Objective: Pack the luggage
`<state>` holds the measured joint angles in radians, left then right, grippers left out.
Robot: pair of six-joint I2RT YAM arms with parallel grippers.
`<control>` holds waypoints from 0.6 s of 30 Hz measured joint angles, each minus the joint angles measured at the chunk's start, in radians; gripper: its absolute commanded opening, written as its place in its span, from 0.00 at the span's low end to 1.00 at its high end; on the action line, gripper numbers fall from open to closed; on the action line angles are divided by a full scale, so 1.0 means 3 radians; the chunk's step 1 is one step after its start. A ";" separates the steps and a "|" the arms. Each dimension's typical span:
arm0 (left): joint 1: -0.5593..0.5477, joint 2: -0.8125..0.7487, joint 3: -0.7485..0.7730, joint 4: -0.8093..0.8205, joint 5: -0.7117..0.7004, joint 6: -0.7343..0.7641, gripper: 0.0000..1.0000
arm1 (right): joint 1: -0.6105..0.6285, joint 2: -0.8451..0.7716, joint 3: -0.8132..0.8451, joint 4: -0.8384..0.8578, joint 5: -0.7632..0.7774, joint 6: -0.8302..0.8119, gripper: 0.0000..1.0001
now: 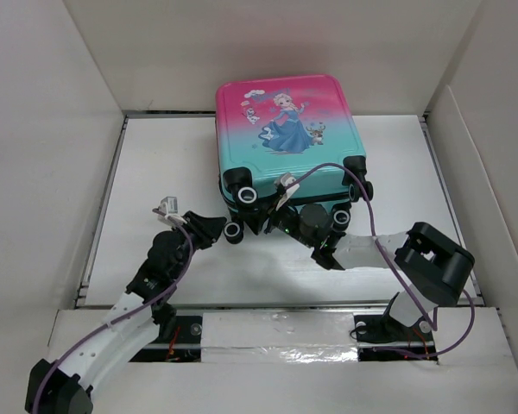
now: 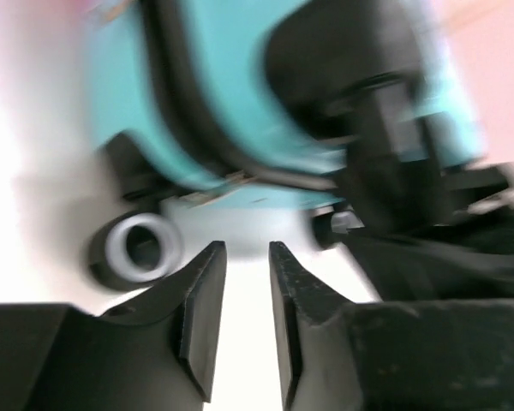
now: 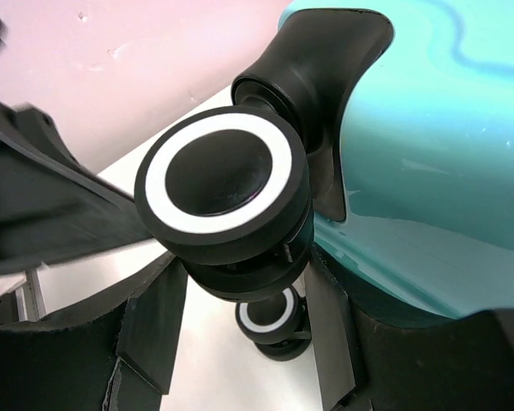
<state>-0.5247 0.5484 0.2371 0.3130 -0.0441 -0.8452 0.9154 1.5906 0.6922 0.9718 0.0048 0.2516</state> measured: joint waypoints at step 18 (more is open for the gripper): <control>-0.0624 0.1494 -0.0027 0.0879 -0.0853 0.0696 0.35 | -0.0043 -0.0032 0.0003 -0.0062 -0.0108 0.0022 0.37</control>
<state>-0.7120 0.9966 0.2291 0.5766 -0.3000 -0.6365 0.9024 1.5810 0.6930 0.9531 -0.0277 0.2581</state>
